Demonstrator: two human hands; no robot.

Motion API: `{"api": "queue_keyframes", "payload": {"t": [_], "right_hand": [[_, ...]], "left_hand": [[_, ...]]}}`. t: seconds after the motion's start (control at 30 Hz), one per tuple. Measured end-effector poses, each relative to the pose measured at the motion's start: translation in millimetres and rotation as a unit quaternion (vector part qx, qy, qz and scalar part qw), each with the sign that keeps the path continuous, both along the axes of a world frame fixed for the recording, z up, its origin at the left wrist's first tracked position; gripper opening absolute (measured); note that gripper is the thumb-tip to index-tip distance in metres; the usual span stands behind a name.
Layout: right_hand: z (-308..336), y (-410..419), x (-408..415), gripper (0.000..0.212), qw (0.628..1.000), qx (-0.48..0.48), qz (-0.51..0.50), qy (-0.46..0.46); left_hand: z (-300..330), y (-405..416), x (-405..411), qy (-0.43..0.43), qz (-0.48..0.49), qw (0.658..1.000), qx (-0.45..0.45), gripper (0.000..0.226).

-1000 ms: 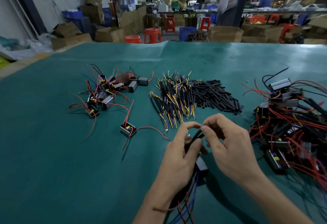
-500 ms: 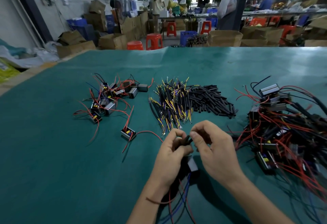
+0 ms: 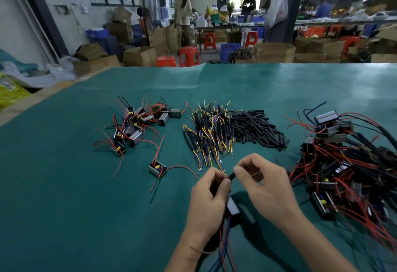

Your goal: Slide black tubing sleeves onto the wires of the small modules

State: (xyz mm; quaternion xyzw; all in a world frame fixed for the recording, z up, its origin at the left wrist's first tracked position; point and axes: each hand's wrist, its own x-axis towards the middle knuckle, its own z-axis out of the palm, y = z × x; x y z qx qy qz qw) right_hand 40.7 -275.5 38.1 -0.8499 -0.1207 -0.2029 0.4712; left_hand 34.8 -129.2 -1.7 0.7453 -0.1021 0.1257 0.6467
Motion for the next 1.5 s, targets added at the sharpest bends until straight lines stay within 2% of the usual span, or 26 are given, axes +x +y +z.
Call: {"api": "queue_keyframes", "payload": {"t": [0.07, 0.23, 0.33, 0.5, 0.67, 0.77, 0.83, 0.93, 1.0, 1.13, 1.3, 1.5], "right_hand": [[4.8, -3.4, 10.6, 0.021, 0.999, 0.017, -0.008, 0.045], [15.0, 3.3, 87.4, 0.016, 0.974, -0.097, -0.126, 0.161], [7.6, 16.5, 130.9, 0.031, 0.939, -0.131, -0.175, 0.266], [-7.0, 17.0, 155.3, 0.028, 0.926, -0.108, -0.204, 0.297], [-7.4, 4.2, 145.8, 0.033, 0.955, -0.042, -0.107, 0.273], [0.0, -6.0, 118.0, 0.027, 0.969, 0.089, -0.023, 0.231], [6.6, -15.0, 92.6, 0.019, 0.954, 0.196, 0.038, 0.225], [15.6, -31.3, 56.6, 0.012, 0.908, 0.314, 0.121, 0.25], [15.8, -41.2, 41.5, 0.027, 0.88, 0.363, 0.155, 0.265], [8.3, -52.5, 23.4, 0.051, 0.869, 0.378, 0.181, 0.265], [-0.8, -53.4, 21.0, 0.049, 0.879, 0.343, 0.189, 0.272], [-4.6, -54.9, 22.0, 0.067, 0.905, 0.284, 0.178, 0.263]], "left_hand": [[-1.7, -0.6, 1.6, 0.005, -0.003, 1.0, -0.001, 0.015], [-0.1, -1.8, 1.9, 0.006, 0.002, 1.0, -0.008, 0.014], [-2.0, -1.6, 0.9, 0.008, 0.002, 1.0, -0.015, 0.014], [-3.9, -0.9, 4.1, 0.015, -0.001, 1.0, -0.011, 0.014], [-4.9, 0.6, 5.8, 0.023, -0.004, 1.0, -0.012, 0.013], [-5.0, 0.6, 5.6, 0.029, -0.004, 0.999, -0.019, 0.013], [-3.5, -0.1, 5.8, 0.034, 0.001, 0.999, -0.024, 0.014], [-1.9, -2.3, 7.4, 0.043, 0.017, 0.999, -0.026, 0.017], [-1.1, -5.2, 7.8, 0.048, 0.027, 0.998, -0.03, 0.016], [1.6, -12.4, 6.7, 0.045, 0.053, 0.997, -0.019, 0.017], [-1.3, -13.2, 6.7, 0.042, 0.072, 0.996, -0.033, 0.016], [-3.1, -10.6, 7.4, 0.033, 0.065, 0.997, -0.035, 0.016]]}}
